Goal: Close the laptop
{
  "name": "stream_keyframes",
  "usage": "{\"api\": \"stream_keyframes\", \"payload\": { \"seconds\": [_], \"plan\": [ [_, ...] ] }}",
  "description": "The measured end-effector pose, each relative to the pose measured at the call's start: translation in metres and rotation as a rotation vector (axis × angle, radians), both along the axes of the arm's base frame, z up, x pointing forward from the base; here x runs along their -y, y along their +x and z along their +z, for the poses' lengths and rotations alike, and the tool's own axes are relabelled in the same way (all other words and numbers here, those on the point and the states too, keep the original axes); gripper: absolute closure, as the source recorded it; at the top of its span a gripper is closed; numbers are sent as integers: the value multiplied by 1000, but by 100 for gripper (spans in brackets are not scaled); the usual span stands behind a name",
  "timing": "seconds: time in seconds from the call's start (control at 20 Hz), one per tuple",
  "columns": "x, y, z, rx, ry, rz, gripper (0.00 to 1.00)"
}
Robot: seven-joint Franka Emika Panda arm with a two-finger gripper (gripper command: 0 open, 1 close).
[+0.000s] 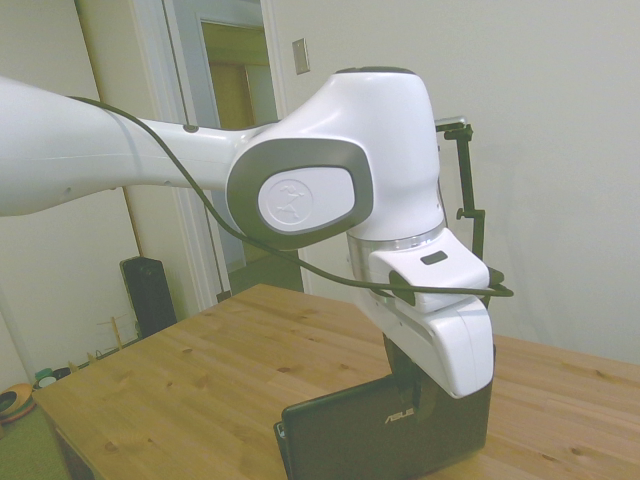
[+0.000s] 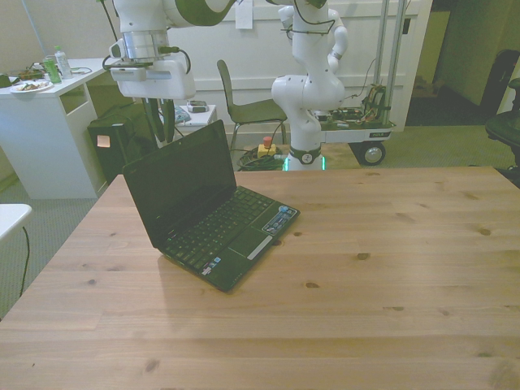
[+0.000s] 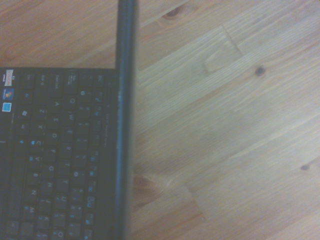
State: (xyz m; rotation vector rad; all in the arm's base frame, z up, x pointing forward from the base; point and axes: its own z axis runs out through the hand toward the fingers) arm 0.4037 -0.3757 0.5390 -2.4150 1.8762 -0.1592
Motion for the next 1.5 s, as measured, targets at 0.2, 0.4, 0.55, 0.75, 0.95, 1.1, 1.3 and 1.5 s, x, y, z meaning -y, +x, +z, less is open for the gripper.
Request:
{"api": "stream_keyframes", "payload": {
  "seconds": [0.2, 0.4, 0.55, 0.75, 0.95, 1.1, 1.3, 1.5],
  "plan": [
    [-23, 21, -5, -3, -14, 45, 100],
    [-53, 49, -11, 3, -52, 94, 100],
    [-82, 77, -28, 3, -75, 128, 100],
    [-94, 105, -58, -4, -91, 147, 100],
    [-98, 126, -83, -1, -108, 165, 100],
    [-100, 139, -110, -7, -111, 173, 100],
    [-99, 150, -140, -33, -101, 175, 100],
    [-98, 154, -131, -14, -107, 175, 100]
  ]
}}
